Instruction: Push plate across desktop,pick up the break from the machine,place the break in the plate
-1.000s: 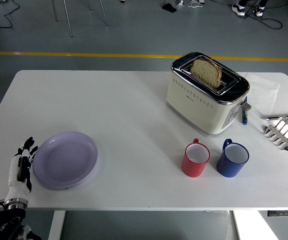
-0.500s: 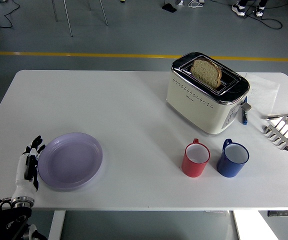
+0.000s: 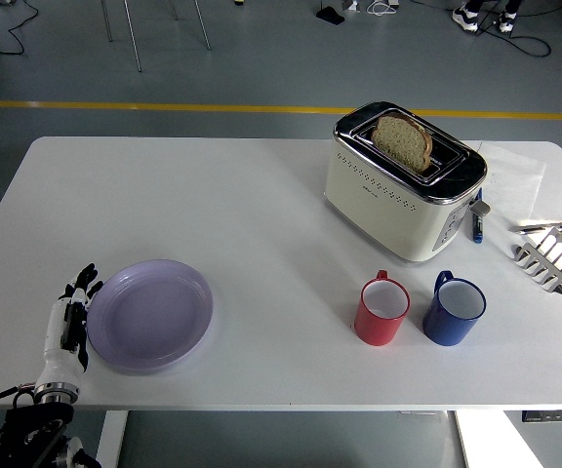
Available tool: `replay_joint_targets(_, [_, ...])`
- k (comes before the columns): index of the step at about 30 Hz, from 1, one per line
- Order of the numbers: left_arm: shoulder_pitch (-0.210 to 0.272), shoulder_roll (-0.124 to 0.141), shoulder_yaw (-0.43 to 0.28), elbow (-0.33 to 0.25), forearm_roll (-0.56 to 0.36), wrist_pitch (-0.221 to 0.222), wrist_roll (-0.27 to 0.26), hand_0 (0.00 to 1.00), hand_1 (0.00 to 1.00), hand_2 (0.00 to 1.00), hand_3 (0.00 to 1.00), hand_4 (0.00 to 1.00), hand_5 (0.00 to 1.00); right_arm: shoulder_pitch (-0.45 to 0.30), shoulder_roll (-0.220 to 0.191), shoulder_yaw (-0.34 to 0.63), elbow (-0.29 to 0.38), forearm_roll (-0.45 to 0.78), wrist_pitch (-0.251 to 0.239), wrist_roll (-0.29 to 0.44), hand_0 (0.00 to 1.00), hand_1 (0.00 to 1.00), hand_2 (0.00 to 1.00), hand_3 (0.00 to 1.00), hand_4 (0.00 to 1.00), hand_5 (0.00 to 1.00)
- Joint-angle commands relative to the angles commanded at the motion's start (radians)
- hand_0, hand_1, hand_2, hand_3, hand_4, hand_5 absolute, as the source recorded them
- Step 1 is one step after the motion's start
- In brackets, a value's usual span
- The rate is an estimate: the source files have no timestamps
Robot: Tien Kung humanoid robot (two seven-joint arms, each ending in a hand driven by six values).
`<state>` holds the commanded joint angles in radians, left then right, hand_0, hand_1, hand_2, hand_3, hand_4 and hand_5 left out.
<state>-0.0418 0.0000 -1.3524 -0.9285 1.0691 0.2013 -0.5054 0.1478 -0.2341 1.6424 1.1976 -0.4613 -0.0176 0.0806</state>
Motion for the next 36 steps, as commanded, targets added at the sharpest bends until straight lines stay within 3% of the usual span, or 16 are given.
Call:
replay_joint_targets(19, [-0.017, 0.0, 0.106, 0.012, -0.082, 0.033, -0.048, 0.833, 0.877, 0.927, 0.882, 0.611, 0.998, 0.0, 0.0, -0.003, -0.001, -0.001, 0.002, 0.0, 0.705, 0.645, 0.659, 0.629, 0.488, 0.511])
replay_joint_targets(36, [-0.029, 0.0, 0.177, 0.006, -0.125, 0.03, -0.051, 0.83, 0.875, 0.924, 0.876, 0.608, 0.998, -0.001, 0.0, -0.002, 0.0, -0.001, 0.004, 0.001, 0.705, 0.645, 0.658, 0.629, 0.489, 0.51])
